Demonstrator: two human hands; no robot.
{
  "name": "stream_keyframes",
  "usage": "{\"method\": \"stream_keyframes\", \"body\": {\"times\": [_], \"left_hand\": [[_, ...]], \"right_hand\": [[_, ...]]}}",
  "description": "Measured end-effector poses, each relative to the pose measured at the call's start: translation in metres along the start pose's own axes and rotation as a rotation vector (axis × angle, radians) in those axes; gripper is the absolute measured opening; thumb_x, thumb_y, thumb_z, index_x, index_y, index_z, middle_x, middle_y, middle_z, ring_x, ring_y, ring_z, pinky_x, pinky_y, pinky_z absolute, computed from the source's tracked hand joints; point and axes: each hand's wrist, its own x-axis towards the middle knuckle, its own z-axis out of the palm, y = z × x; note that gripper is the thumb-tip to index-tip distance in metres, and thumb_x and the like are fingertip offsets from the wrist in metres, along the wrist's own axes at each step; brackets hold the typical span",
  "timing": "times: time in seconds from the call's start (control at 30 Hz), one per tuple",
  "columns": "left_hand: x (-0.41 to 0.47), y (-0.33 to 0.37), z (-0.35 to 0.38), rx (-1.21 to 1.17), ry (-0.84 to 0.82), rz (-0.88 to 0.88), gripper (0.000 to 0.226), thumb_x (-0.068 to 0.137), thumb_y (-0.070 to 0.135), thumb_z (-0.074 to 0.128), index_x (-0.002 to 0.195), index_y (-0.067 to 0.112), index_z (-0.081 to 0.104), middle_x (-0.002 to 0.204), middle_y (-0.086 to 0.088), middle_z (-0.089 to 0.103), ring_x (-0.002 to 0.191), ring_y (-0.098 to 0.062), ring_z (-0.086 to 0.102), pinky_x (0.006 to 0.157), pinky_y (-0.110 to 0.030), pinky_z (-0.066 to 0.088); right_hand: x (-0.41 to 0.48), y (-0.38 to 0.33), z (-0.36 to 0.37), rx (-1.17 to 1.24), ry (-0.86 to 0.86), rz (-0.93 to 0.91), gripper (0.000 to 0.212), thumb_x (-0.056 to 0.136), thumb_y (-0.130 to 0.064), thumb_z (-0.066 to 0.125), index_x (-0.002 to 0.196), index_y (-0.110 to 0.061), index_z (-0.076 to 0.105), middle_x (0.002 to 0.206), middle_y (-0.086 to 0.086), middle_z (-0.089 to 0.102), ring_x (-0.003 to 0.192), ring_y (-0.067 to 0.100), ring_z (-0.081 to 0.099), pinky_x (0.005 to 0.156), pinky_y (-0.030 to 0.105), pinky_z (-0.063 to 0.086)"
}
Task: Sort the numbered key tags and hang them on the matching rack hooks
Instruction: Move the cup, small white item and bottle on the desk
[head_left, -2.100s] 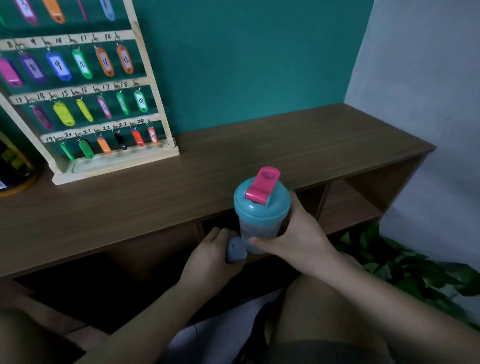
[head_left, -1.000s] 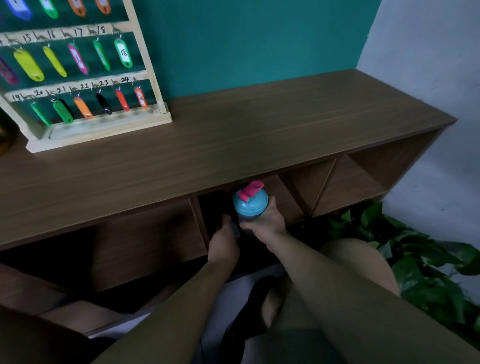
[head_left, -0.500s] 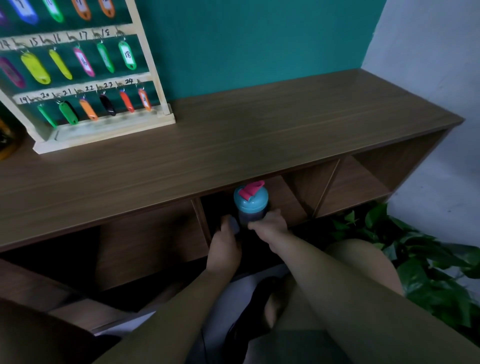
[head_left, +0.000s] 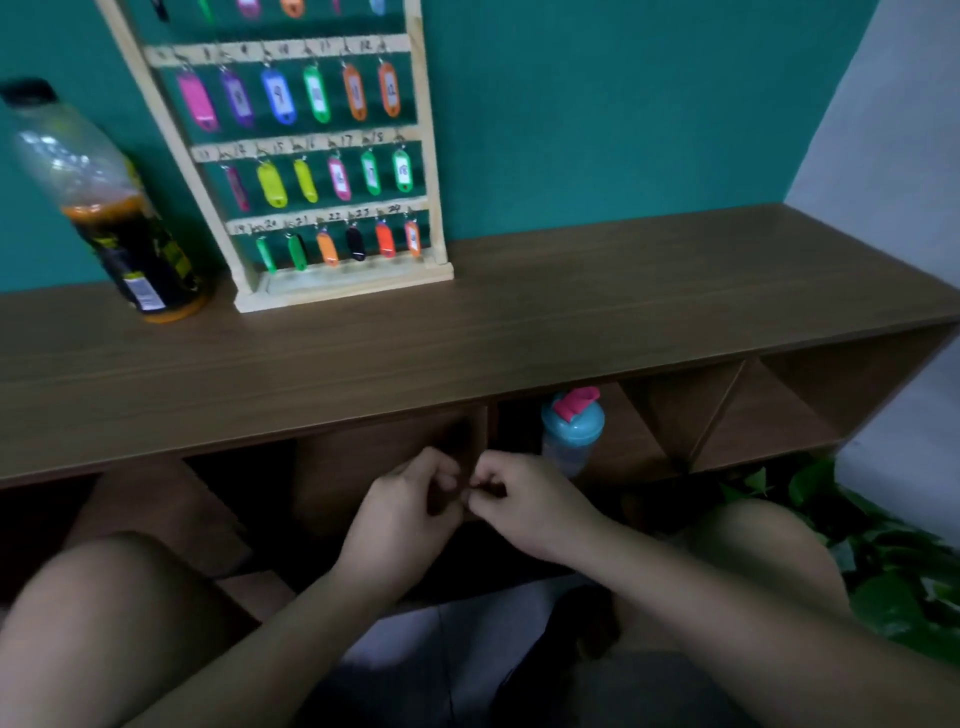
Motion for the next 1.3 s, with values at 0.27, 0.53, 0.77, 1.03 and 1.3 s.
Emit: {"method": "stream_keyframes", "body": {"times": [0.27,0.53,0.77,1.03,1.3], "left_hand": [[-0.022,-0.018,-0.130,-0.069,0.251,-0.055,0.023,0.085,0.019,0.084,0.100,0.028,0.070,0.089,0.015,0.075,0.088,0.001,0.072,0.081,-0.009,0.050],[0.017,-0.076,-0.234,-0.038,0.514,-0.143,0.023,0.086,0.011,0.077,0.101,0.027,0.068,0.089,0.013,0.078,0.088,0.002,0.072,0.084,-0.011,0.051],[0.088,-0.147,-0.285,-0.073,0.609,-0.266,0.013,0.089,0.020,0.075,0.100,0.024,0.070,0.090,0.011,0.073,0.088,0.000,0.068,0.086,-0.030,0.054],[0.146,-0.216,-0.323,-0.186,0.591,-0.375,0.024,0.093,0.025,0.071,0.115,0.023,0.066,0.107,0.006,0.071,0.099,-0.011,0.068,0.096,-0.034,0.053],[0.177,-0.256,-0.352,-0.522,0.567,-0.427,0.035,0.097,0.037,0.070,0.127,0.021,0.062,0.125,-0.004,0.069,0.111,-0.017,0.070,0.087,-0.039,0.054]], "right_hand": [[0.036,-0.114,-0.006,0.100,0.115,-0.273,0.014,0.092,-0.039,0.077,0.087,-0.029,0.068,0.077,-0.012,0.069,0.075,0.002,0.066,0.072,0.031,0.056],[0.131,-0.212,0.021,0.333,0.131,-0.343,0.010,0.095,-0.032,0.075,0.101,-0.025,0.072,0.091,-0.009,0.073,0.085,0.006,0.071,0.082,0.038,0.063],[0.224,-0.290,0.064,0.362,0.185,-0.270,0.034,0.094,-0.026,0.076,0.124,-0.014,0.065,0.113,-0.001,0.072,0.103,0.016,0.069,0.084,0.025,0.050],[0.305,-0.327,0.105,0.287,0.355,-0.181,0.098,0.073,-0.053,0.088,0.151,-0.016,0.042,0.146,0.005,0.055,0.138,0.028,0.052,0.112,0.045,0.046],[0.324,-0.332,0.113,0.321,0.221,-0.165,0.085,0.074,-0.052,0.091,0.141,-0.025,0.046,0.137,-0.004,0.066,0.121,0.022,0.065,0.086,0.029,0.042]]}}
